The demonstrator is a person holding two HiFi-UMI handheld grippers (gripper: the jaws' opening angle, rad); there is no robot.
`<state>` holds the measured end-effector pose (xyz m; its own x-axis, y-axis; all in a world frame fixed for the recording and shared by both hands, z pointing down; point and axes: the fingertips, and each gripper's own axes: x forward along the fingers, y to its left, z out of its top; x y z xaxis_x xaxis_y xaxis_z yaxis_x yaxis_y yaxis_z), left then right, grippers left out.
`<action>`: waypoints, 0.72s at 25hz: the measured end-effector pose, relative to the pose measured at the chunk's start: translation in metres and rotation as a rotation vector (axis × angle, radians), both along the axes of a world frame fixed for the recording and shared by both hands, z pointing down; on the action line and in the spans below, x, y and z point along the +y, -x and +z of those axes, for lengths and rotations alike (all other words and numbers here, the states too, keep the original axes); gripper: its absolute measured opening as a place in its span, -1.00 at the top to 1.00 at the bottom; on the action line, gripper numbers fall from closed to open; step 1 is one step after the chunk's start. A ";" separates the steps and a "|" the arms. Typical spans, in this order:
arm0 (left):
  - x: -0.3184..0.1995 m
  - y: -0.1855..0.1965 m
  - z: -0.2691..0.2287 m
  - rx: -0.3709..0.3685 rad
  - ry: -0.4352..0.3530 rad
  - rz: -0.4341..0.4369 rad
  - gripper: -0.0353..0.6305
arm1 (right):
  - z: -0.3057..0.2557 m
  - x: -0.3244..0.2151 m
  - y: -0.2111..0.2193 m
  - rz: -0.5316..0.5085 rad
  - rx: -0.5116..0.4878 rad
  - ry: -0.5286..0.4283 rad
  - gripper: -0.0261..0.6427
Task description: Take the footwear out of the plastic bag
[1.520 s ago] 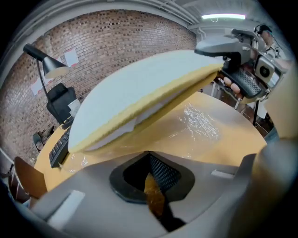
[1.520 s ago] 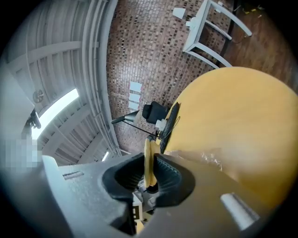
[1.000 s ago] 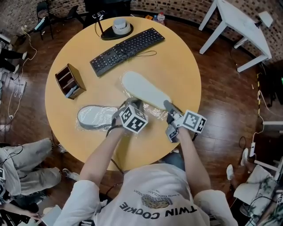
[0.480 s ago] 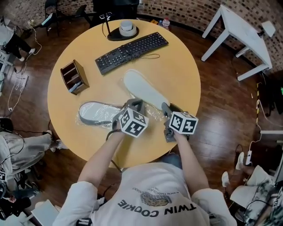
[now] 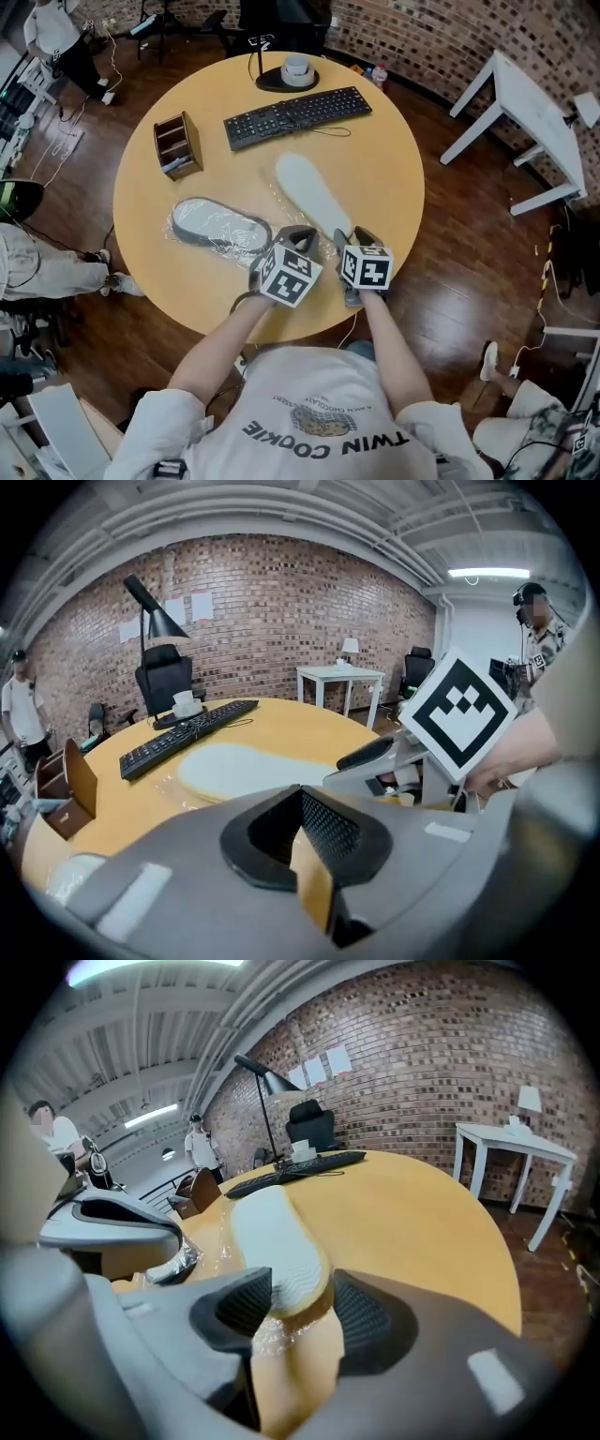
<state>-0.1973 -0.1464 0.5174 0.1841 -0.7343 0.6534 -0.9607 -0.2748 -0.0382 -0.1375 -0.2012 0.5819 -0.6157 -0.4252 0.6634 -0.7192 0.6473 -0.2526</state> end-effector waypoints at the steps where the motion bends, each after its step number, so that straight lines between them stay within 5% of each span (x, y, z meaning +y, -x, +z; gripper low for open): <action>1: 0.002 -0.004 -0.001 0.005 -0.005 -0.021 0.88 | -0.001 0.001 -0.001 -0.012 -0.021 0.004 0.33; 18: 0.049 -0.110 -0.019 -0.018 -0.102 -0.442 0.88 | -0.082 0.069 -0.080 -0.411 -0.198 -0.186 0.42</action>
<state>-0.0873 -0.0971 0.4987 -0.1723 -0.8004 0.5742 -0.9839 0.1680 -0.0611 -0.0574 -0.1326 0.5003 -0.8643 -0.2206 0.4521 -0.3442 0.9147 -0.2117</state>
